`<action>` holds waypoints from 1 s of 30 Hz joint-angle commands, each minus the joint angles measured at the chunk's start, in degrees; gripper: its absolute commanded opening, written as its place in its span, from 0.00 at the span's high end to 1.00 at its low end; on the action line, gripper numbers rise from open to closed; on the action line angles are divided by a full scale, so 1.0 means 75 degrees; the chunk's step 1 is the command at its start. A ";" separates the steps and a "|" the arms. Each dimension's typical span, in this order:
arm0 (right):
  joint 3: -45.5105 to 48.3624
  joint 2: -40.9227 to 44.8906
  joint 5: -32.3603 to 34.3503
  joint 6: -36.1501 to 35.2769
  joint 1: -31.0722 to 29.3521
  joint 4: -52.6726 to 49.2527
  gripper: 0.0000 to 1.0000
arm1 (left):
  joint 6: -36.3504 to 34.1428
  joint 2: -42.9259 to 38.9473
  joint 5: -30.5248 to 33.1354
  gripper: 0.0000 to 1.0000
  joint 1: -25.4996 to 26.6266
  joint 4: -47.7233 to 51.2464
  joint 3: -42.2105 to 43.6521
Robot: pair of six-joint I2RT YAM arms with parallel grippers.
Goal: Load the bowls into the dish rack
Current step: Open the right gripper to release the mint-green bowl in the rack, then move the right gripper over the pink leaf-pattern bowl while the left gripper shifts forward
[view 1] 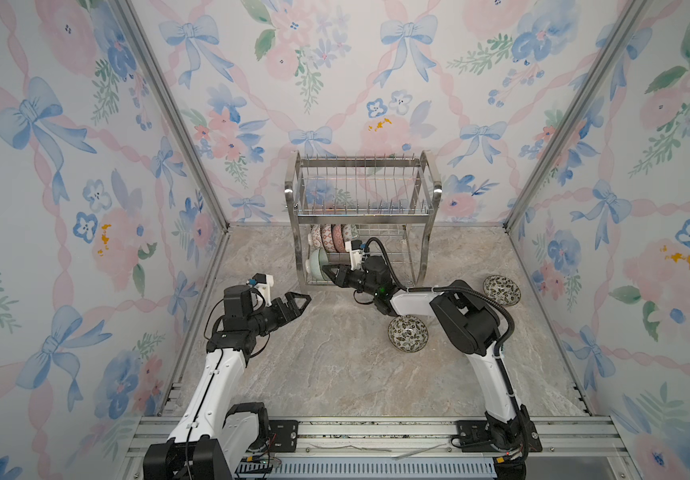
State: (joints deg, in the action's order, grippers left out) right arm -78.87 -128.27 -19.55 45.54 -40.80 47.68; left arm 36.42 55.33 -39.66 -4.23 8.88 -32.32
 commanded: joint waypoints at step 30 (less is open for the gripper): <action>0.4038 0.7054 0.4985 -0.3226 -0.0534 -0.8464 0.35 | 0.0530 -0.0484 0.2923 0.02 0.4128 -0.0095 -0.0031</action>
State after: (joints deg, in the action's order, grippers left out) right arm -48.77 -77.08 11.94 22.46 -43.68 -3.20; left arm 38.72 51.44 -21.98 25.47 9.28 -31.18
